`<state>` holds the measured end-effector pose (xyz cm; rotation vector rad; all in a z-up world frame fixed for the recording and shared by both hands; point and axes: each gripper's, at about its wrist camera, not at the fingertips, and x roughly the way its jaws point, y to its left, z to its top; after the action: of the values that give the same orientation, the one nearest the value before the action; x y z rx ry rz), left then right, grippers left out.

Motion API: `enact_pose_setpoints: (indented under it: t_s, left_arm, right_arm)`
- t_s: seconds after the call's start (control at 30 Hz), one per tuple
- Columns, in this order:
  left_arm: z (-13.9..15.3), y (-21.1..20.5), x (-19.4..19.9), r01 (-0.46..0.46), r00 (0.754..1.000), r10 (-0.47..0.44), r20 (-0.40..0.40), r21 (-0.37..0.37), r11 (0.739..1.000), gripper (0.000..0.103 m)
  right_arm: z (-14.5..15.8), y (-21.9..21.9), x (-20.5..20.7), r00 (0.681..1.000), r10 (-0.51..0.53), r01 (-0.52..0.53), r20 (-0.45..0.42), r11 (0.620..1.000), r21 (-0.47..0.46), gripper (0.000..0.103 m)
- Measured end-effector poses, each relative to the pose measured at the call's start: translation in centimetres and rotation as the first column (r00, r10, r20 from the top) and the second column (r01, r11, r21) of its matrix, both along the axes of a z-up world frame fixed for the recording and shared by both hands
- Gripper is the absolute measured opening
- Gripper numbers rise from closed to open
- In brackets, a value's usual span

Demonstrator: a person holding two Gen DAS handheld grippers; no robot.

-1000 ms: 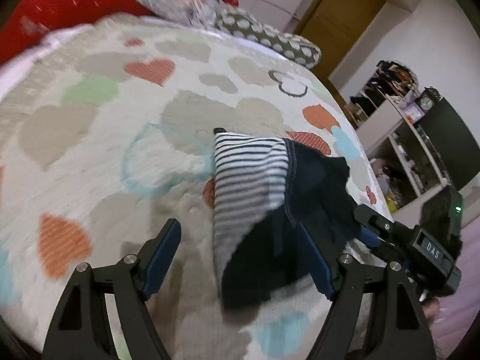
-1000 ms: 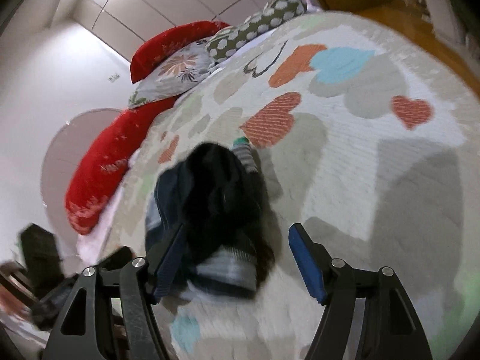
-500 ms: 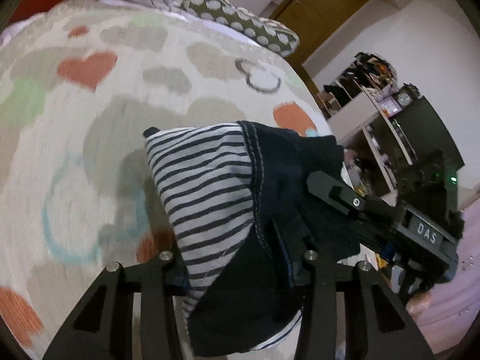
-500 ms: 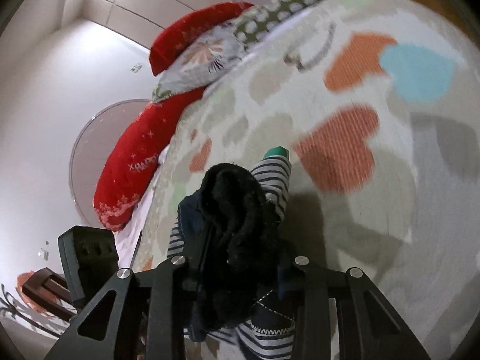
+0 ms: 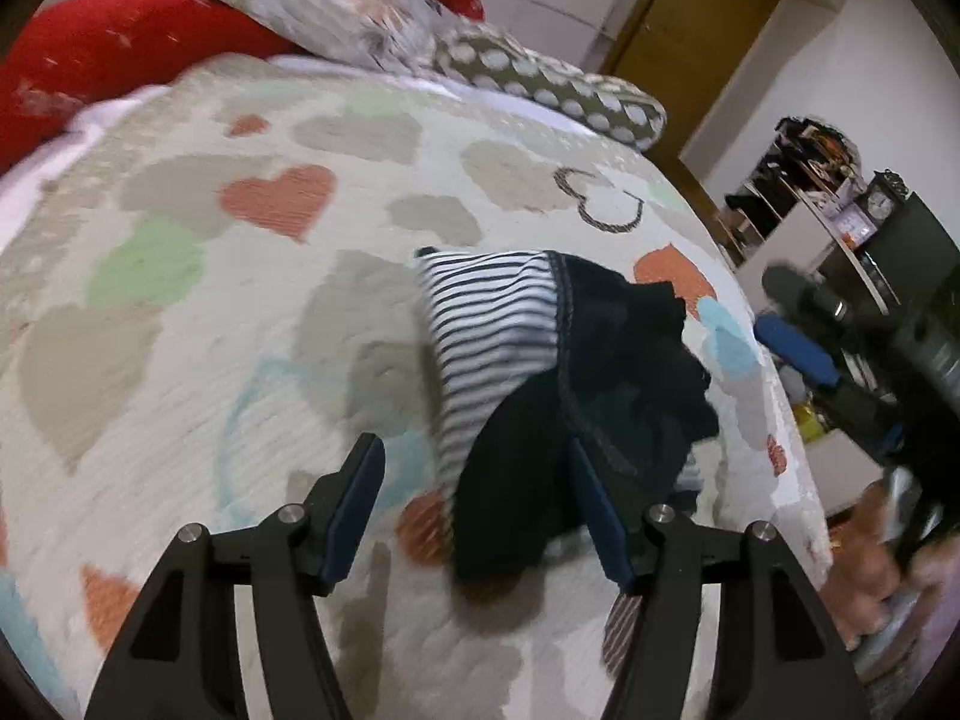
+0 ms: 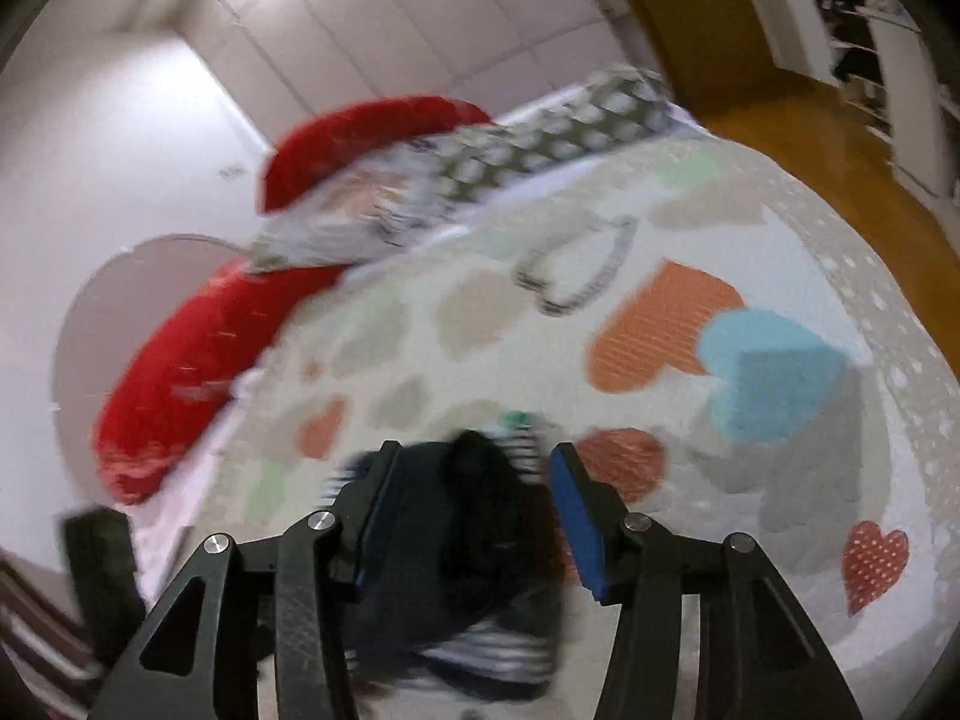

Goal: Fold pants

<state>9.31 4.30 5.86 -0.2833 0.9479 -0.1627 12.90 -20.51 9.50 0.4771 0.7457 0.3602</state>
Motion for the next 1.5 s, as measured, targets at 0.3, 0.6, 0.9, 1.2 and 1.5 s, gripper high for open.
enact_pose_setpoints:
  t_s: [0.3, 0.6, 0.9, 1.2, 1.5]
  left_arm:
    - [2.1, 0.7, -7.6, -0.116, 0.987, 0.099, 0.124, 0.135, 0.984, 0.068]
    - [7.4, -1.2, -14.4, -0.332, 0.875, 0.179, 0.450, 0.288, 0.898, 0.100]
    - [10.9, -2.6, -18.8, -0.399, 0.809, 0.199, 0.553, 0.270, 0.876, 0.103]
    - [7.2, -3.2, -16.4, -0.233, 0.939, 0.145, 0.311, 0.269, 0.934, 0.103]
    - [5.5, -3.3, -15.6, -0.185, 0.969, 0.136, 0.209, 0.238, 0.953, 0.103]
  right_arm:
    - [-6.4, 4.1, 0.7, 0.974, 0.101, -0.089, -0.204, 0.994, 0.066, 0.050]
    - [-1.9, 1.1, -10.3, 0.996, -0.089, 0.090, 0.014, 0.989, -0.120, 0.062]
    - [-0.1, -0.6, -18.0, 0.978, -0.196, 0.206, 0.064, 0.952, -0.226, 0.067]
    - [-2.4, 1.3, -18.5, 0.986, -0.165, 0.162, 0.018, 0.934, -0.318, 0.068]
    - [-4.1, 2.6, -18.2, 0.988, -0.151, 0.126, -0.035, 0.915, -0.382, 0.068]
